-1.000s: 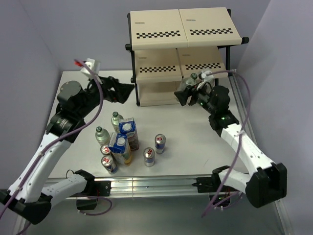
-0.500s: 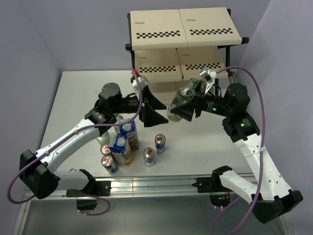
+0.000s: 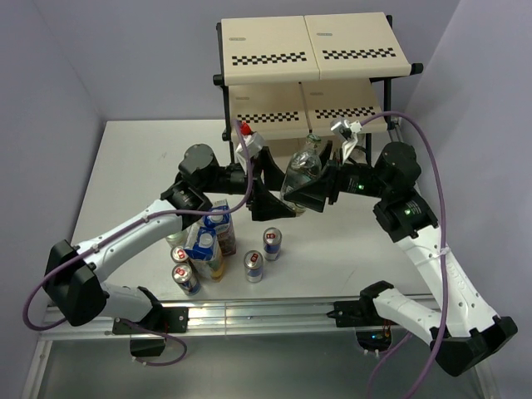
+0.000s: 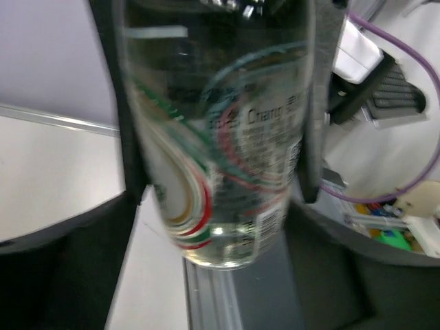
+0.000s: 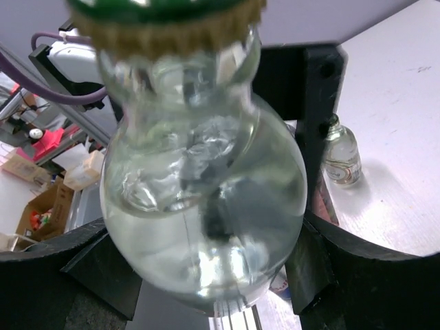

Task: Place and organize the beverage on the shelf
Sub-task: Adjust the drink at the center of the board.

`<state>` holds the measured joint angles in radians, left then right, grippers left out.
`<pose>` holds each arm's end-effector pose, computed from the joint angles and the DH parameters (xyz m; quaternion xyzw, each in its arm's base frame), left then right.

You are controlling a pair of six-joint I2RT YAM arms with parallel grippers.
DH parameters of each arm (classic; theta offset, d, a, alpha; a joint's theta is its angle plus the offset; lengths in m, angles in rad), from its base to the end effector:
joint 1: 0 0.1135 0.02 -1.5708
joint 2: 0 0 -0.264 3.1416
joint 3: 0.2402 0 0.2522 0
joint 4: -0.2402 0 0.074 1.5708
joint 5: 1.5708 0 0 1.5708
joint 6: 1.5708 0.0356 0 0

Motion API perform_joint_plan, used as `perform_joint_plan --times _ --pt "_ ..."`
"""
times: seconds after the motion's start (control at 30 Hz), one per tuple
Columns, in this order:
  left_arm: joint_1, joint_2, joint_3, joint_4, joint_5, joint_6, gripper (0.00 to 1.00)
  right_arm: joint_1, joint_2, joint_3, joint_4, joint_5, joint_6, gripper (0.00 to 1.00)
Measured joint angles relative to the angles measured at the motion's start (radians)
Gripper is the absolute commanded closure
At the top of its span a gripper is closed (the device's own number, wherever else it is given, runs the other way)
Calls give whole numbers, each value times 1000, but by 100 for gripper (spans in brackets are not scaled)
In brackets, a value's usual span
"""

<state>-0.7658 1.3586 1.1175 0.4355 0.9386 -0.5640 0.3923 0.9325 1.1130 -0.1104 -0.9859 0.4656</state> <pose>0.2034 -0.2355 0.3897 0.4046 0.5284 -0.6511 0.3649 0.1608 0.0987 0.4351 -0.3239 0.6130 0.5615 0.4518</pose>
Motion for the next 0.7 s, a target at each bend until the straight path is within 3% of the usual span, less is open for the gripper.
perform_joint_plan --times 0.07,0.17,0.2,0.3,0.37,0.4,0.47,0.7 --pt "-6 11 0 26 18 -24 31 9 6 0 5 11 -7 100" --pt "-13 26 2 53 28 -55 39 16 12 0 10 34 -23 100" --pt "-12 30 2 61 28 -61 60 19 13 0 10 45 -25 100" --pt "-12 35 3 71 23 -69 100 25 13 0 10 66 -33 100" --pt "-12 35 6 65 21 -66 100 28 12 0 12 74 -37 94" --pt "-12 35 8 61 20 -61 100 29 12 0 13 79 -39 79" --pt "-12 35 10 55 19 -52 100 30 8 -3 16 88 -41 68" --pt "-17 21 10 24 7 -6 100 43 -13 -26 43 120 -44 44"
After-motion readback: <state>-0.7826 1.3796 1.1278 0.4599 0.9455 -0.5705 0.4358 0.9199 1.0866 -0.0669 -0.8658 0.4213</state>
